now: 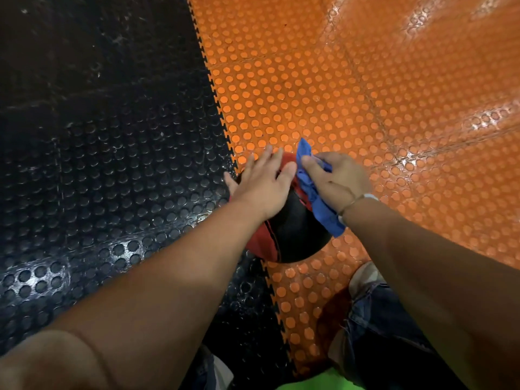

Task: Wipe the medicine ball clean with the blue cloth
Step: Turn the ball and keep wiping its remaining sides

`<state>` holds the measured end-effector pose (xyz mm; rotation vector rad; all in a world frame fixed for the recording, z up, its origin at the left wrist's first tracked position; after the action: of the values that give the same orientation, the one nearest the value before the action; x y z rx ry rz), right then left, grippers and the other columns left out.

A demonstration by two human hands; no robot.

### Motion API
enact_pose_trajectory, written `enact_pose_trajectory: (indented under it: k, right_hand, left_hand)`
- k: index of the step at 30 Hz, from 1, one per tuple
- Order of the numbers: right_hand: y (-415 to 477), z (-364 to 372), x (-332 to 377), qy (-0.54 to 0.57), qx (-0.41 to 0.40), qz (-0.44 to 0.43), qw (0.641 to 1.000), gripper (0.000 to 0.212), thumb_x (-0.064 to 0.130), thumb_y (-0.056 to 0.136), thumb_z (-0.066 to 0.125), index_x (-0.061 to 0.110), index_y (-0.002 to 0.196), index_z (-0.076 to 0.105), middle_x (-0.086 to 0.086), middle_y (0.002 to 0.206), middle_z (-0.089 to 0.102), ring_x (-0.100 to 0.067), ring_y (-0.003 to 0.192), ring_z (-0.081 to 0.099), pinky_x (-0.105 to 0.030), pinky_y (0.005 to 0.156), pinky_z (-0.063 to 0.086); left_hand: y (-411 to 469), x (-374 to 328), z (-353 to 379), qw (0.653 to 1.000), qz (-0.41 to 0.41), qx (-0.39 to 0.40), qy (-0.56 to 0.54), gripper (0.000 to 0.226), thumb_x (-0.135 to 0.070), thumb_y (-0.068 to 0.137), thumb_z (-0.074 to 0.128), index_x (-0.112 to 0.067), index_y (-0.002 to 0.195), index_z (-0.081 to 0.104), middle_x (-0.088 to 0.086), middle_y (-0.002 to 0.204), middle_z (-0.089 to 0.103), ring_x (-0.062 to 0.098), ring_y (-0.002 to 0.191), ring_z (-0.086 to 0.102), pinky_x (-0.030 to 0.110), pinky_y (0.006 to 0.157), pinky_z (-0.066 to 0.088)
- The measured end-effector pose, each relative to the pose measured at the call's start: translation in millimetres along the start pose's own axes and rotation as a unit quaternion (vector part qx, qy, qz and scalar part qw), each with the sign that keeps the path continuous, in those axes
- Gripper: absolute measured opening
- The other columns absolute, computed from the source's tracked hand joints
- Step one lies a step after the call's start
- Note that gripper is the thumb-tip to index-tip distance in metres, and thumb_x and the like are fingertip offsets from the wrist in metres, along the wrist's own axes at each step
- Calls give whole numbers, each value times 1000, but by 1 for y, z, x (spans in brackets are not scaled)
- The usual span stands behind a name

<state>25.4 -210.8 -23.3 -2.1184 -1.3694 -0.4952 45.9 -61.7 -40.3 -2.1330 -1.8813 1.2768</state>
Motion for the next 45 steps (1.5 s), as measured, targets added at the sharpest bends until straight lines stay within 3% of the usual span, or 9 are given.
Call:
enact_pose_trajectory:
  k: [5,10,16,20,22,27,32,40,45]
  right_hand:
    - [-9,4,-2,-61,-43,-55,996,34,43,90,53,27,118,64,-4,124,54,-23,114,51,-27,91,38]
    - [-5,-5,-58,52,-56,149,986,30,31,94,50,19,118,65,-11,113,65,-31,106,58,-25,75,37]
    - [-22,-1,-10,-19,-118,-41,992,28,30,90,57,19,113,67,-10,114,55,-27,102,54,-31,83,42]
    - [-25,13,-99,36,-27,233,972,27,22,95,48,10,109,67,-15,105,62,-28,88,55,-27,72,39]
    - [-33,21,-107,84,-39,267,959,26,18,95,47,6,106,67,-17,97,64,-32,88,58,-26,70,36]
    - [-39,4,-32,43,-163,52,984,30,23,93,52,11,117,64,-14,114,53,-30,102,53,-24,79,35]
    - [-47,12,10,-61,-154,-170,971,43,44,86,48,16,114,65,-13,106,56,-31,89,59,-31,69,48]
    - [-26,3,-37,42,-134,36,989,31,24,94,46,14,120,59,-15,118,52,-31,109,49,-26,84,32]
    - [-64,16,19,-118,-110,-164,973,28,30,79,57,19,103,64,-11,107,61,-35,81,57,-39,63,52]
  left_hand:
    - [16,9,-3,998,12,-60,13,46,-42,103,15,-39,148,25,-18,157,16,9,145,9,53,115,-6]
    - [24,-3,3,996,18,-62,67,49,-50,100,22,-38,148,27,-16,157,19,12,145,11,52,115,-3]
    - [34,-7,-1,994,3,-73,78,46,-46,101,23,-39,146,29,-16,156,22,11,144,15,51,115,-1]
    - [29,-3,-1,995,14,-83,59,47,-48,101,23,-39,146,31,-18,155,23,9,144,16,51,115,-3]
    - [29,1,-3,994,9,-98,51,46,-47,101,24,-39,145,33,-17,155,25,10,144,16,51,116,-3]
    - [32,15,-10,993,-17,-114,18,45,-45,101,26,-37,144,36,-15,154,28,12,143,20,50,117,0]
    - [39,22,-16,993,-27,-113,-9,44,-45,101,28,-36,142,40,-15,153,30,12,142,24,49,118,4]
    - [42,-9,-2,995,16,-76,64,48,-48,100,26,-36,146,33,-13,155,25,17,144,19,46,117,12]
    - [52,-18,-1,996,10,-47,69,47,-49,100,28,-36,145,34,-14,155,26,19,143,22,44,116,18]
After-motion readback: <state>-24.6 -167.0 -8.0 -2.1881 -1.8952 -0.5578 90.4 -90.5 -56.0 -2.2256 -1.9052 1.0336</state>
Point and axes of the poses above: each hand's wrist, its own y-axis towards the middle knuckle, its own z-axis out of the palm, x = y × z, the point moved 8 cm from there along y, towards the middle knuckle
